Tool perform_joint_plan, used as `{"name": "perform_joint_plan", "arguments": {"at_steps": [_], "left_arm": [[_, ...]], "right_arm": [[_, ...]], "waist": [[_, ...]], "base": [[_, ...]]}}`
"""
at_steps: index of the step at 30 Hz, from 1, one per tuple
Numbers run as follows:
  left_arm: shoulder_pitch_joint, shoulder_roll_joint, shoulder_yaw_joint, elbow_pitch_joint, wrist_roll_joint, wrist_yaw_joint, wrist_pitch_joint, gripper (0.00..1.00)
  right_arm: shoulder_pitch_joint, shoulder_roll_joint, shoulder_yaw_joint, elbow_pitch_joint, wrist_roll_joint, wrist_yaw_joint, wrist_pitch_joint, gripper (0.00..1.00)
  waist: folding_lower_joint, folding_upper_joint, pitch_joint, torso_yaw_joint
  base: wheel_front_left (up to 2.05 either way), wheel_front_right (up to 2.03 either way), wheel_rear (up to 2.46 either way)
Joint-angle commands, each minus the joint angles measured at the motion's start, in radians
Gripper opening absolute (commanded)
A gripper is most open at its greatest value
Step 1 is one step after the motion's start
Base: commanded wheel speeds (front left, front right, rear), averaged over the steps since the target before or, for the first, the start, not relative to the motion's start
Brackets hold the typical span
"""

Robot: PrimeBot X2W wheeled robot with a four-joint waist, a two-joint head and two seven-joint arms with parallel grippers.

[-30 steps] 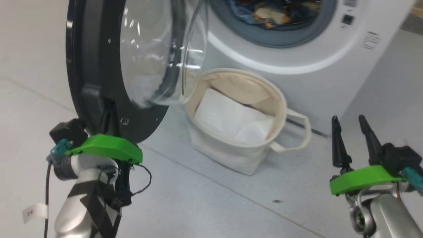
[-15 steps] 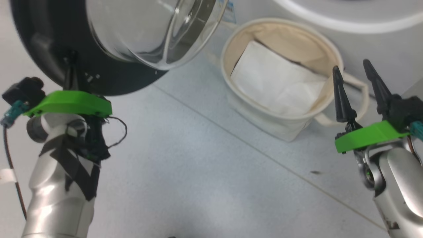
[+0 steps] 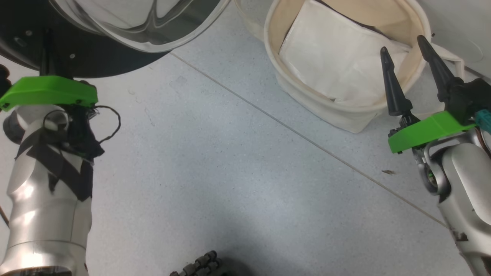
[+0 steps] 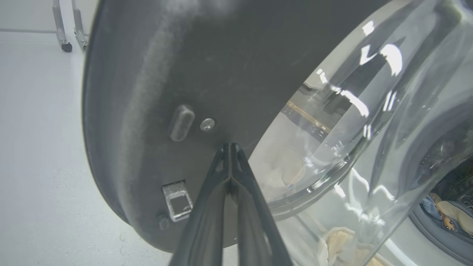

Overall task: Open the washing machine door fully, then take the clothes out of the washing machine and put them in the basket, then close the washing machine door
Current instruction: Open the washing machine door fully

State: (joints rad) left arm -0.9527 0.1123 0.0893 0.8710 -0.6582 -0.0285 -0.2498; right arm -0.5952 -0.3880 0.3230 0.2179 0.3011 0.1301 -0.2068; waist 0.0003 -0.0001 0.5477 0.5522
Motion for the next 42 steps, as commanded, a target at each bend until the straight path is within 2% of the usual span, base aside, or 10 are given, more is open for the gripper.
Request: {"name": "perform_joint_plan", "arguments": {"at_steps": [1, 7, 8, 9, 15, 20, 25, 29, 34, 42], "left_arm": [[-0.015, 0.07, 0.042, -0.012, 0.011, -0.006, -0.012, 0.0], [-0.024, 0.059, 0.069, 0.031, 0.081, -0.033, -0.012, 0.0], [-0.021, 0.055, 0.069, 0.042, 0.093, -0.038, -0.012, 0.33], [-0.018, 0.051, 0.072, 0.048, 0.102, -0.043, -0.012, 1.0], [0.041, 0.061, 0.044, 0.093, 0.181, -0.071, -0.012, 1.0], [0.124, 0.102, -0.001, 0.083, 0.214, -0.093, -0.012, 1.0], [0.239, 0.145, -0.065, -0.02, 0.192, -0.101, -0.002, 1.0], [0.356, 0.213, -0.129, -0.189, 0.108, -0.102, 0.017, 1.0], [0.518, 0.356, -0.214, -0.427, 0.041, -0.102, 0.008, 1.0], [0.668, 0.45, -0.215, -0.531, -0.012, -0.1, 0.041, 1.0]], "right_arm": [[0.01, 0.005, 0.009, -0.032, 0.002, 0.001, -0.003, 1.0], [0.057, 0.016, -0.028, -0.026, -0.005, 0.001, -0.022, 1.0], [0.069, 0.021, -0.037, -0.023, -0.005, 0.001, -0.027, 1.0], [0.082, 0.028, -0.047, -0.019, -0.005, 0.001, -0.032, 1.0], [0.184, 0.109, -0.095, 0.002, -0.001, 0.001, -0.052, 1.0], [0.261, 0.186, -0.122, -0.024, -0.003, 0.001, -0.054, 1.0], [0.317, 0.235, -0.115, -0.047, -0.006, 0.001, -0.055, 1.0], [0.339, 0.249, -0.116, -0.067, -0.017, 0.001, -0.055, 1.0], [0.357, 0.259, -0.12, -0.063, -0.02, 0.001, -0.055, 1.0], [0.346, 0.26, -0.108, -0.047, -0.011, 0.001, -0.055, 1.0]], "waist": [[-0.0003, 0.0001, -0.001, -0.002], [-0.0003, 0.0001, -0.052, -0.005], [-0.0003, 0.0001, -0.069, -0.006], [-0.0003, 0.0001, -0.088, -0.008], [-0.0003, 0.0001, -0.243, -0.073], [-0.0003, 0.0001, -0.374, -0.199], [-0.0003, 0.0001, -0.466, -0.353], [-0.0003, 0.0001, -0.502, -0.474], [-0.0003, 0.0001, -0.524, -0.606], [-0.0003, 0.0001, -0.53, -0.727]], "base": [[0.0, 0.0, 0.0], [0.0, 0.0, 0.0], [0.0, 0.0, 0.0], [0.0, 0.0, 0.0], [0.0, 0.0, 0.0], [0.0, 0.0, 0.0], [0.0, 0.0, 0.0], [0.0, 0.0, 0.0], [0.0, 0.0, 0.0], [0.0, 0.0, 0.0]]}}
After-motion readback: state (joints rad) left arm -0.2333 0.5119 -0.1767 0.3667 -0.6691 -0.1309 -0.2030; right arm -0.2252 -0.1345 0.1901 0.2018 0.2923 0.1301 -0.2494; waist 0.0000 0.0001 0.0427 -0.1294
